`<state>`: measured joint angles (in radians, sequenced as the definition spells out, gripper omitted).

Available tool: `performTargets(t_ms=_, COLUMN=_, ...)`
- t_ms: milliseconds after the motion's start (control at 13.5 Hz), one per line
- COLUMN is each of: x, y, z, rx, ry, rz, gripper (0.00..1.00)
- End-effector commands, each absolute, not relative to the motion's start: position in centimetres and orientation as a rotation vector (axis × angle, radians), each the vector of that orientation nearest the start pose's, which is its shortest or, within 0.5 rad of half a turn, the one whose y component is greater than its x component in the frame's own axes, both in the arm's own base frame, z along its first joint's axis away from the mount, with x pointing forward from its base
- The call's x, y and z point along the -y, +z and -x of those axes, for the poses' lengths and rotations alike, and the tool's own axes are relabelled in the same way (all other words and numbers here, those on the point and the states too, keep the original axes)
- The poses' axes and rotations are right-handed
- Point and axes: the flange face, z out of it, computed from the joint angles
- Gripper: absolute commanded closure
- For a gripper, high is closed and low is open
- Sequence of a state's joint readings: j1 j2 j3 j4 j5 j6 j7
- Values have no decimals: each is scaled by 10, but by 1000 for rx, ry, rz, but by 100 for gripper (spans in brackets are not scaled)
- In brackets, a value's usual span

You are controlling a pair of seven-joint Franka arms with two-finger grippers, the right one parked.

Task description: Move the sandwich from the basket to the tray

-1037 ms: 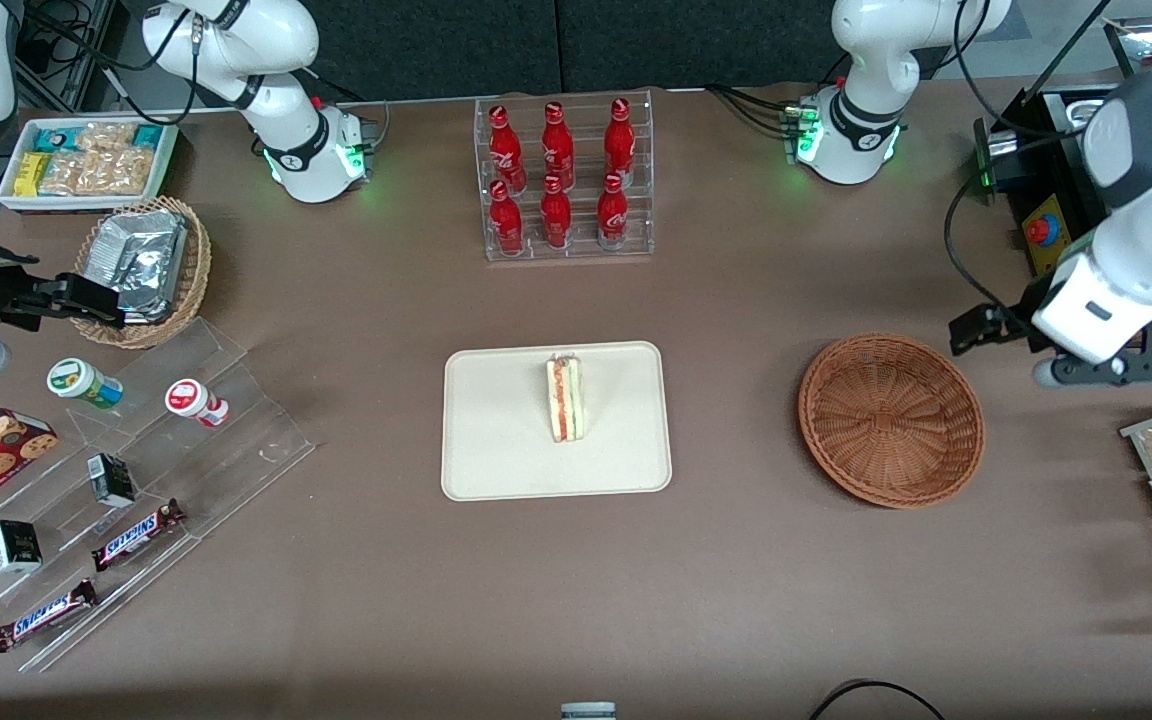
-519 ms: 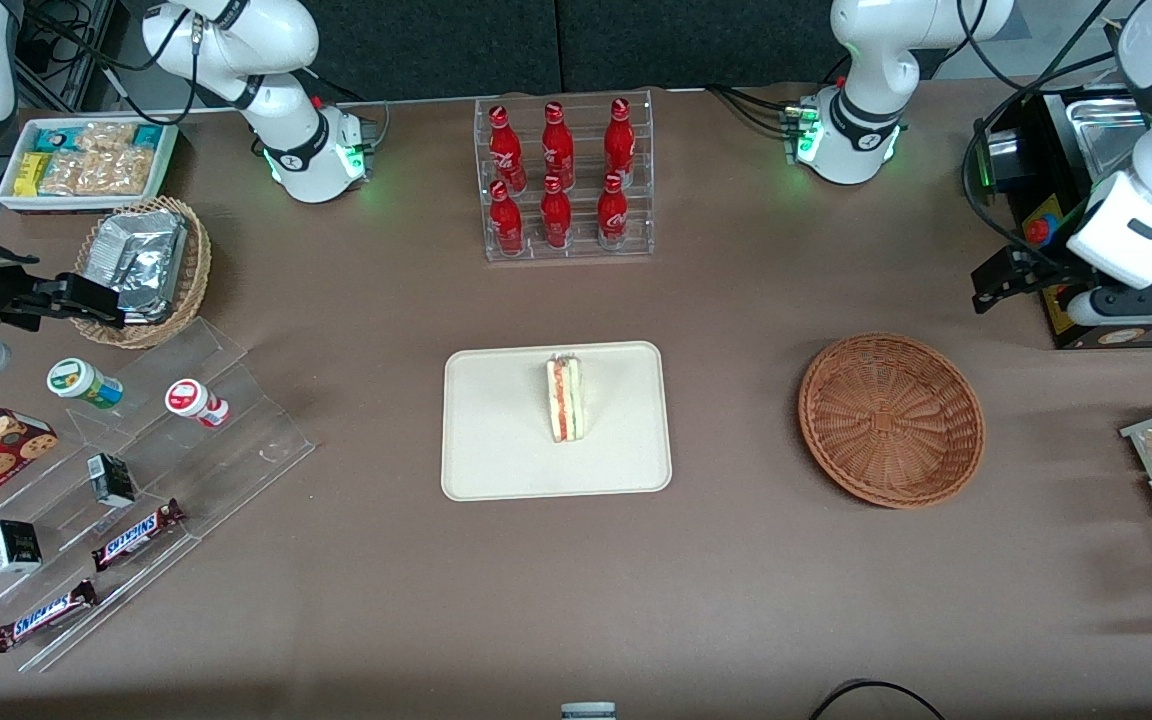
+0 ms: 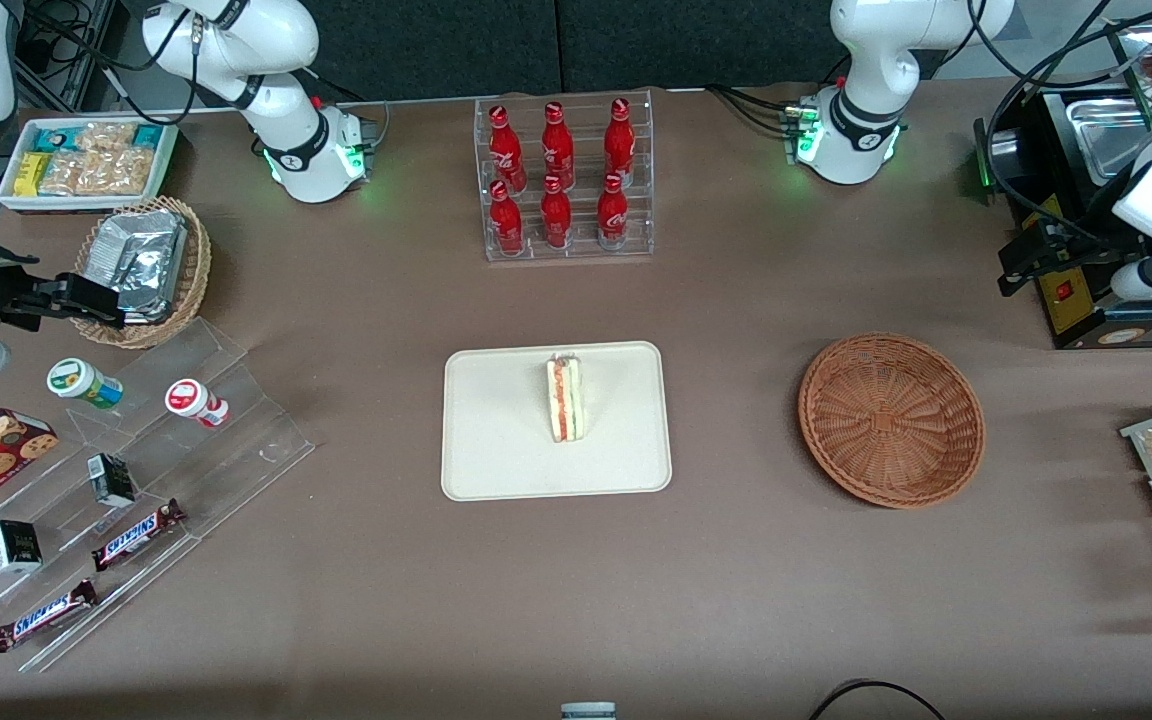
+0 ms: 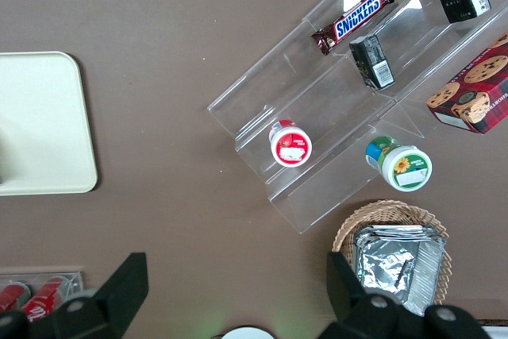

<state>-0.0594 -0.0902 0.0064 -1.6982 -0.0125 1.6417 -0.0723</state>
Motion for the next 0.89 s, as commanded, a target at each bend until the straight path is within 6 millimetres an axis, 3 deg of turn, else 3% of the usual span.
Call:
performTargets(t_ms=0, x=29, y=625, z=-538, rx=12, ry=3, rz=3149, gripper=0)
performTargets(t_ms=222, x=30, y=642, z=-532, rx=9, ry=25, rz=3149, gripper=0)
performTargets(t_ms=815, x=31, y=643, z=-532, rx=1, ry=62, rz=3132, gripper=0)
